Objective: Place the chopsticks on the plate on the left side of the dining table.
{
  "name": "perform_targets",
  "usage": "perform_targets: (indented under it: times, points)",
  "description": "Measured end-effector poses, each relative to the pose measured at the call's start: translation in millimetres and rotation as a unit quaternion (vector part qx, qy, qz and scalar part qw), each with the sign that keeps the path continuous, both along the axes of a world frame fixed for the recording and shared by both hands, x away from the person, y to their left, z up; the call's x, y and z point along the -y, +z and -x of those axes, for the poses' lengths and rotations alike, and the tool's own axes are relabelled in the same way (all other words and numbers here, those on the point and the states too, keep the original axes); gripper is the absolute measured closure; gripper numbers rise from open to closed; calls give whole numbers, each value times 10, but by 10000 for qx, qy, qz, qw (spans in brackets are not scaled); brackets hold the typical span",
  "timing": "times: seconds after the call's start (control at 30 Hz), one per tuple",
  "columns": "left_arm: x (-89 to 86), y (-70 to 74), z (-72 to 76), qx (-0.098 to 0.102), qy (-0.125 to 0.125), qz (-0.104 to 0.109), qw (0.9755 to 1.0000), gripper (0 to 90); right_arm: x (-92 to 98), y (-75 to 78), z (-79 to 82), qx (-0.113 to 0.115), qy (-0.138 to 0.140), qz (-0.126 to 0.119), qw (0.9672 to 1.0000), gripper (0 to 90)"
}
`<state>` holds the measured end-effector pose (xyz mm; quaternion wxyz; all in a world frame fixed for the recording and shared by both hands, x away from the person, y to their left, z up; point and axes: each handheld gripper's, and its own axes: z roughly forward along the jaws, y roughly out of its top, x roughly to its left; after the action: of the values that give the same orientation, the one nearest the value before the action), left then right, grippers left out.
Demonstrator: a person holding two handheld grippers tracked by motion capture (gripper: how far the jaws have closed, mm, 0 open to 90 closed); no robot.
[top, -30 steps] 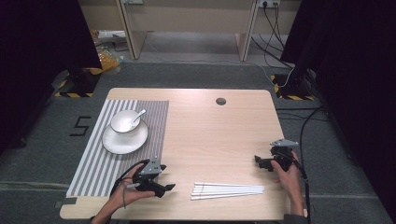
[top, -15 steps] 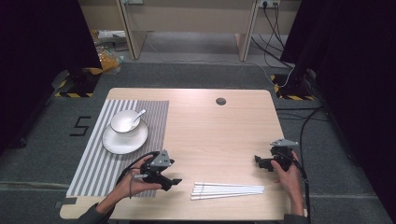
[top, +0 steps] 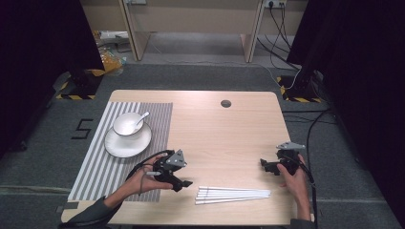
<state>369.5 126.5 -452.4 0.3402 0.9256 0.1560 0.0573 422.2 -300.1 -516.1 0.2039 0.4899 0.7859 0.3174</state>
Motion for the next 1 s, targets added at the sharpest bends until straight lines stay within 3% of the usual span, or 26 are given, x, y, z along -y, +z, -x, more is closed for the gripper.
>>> perform_targets:
  times: [0.47, 1.0]
  points:
    - [220, 74, -105, -97, -220, -246, 9994, 305, 2, -1, -3, 13, 15, 1, 10000, 2]
    - [503, 126, -162, -67, -482, -526, 9974, 342, 2, -2, -4, 13, 18, -4, 10000, 2]
